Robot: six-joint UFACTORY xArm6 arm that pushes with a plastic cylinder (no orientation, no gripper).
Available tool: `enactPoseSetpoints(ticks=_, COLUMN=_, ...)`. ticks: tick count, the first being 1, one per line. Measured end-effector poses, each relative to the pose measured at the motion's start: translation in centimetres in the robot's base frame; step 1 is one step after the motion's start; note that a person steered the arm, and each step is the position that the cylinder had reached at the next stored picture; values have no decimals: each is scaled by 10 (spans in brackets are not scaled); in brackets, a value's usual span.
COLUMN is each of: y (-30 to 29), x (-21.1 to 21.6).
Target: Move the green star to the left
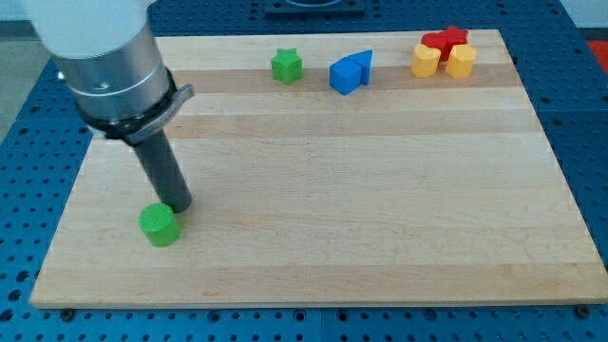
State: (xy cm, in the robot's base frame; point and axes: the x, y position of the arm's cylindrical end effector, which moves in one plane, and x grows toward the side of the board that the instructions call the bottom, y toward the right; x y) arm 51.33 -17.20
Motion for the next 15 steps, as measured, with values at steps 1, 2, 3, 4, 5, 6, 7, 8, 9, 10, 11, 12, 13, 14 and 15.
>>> enactPoseSetpoints(ticks=1, y=-16, x=10)
enactPoseSetpoints(ticks=2, y=-19, x=-2)
enactPoseSetpoints(ticks=3, y=0, x=-53)
enactPoseSetpoints(ticks=4, y=5, x=-105)
enactPoseSetpoints(ticks=5, y=5, x=-162)
enactPoseSetpoints(ticks=6, y=7, x=-218)
enactPoseSetpoints(ticks=7, y=30, x=-263)
enactPoseSetpoints(ticks=8, y=76, x=-291)
enactPoseSetpoints(ticks=9, y=130, x=-304)
enactPoseSetpoints(ticks=10, y=172, x=-303)
enactPoseSetpoints(ticks=11, y=178, x=-289)
enactPoseSetpoints(ticks=12, y=176, x=-267)
enactPoseSetpoints(ticks=13, y=167, x=-246)
enactPoseSetpoints(ticks=14, y=142, x=-241)
enactPoseSetpoints(ticks=15, y=116, x=-249)
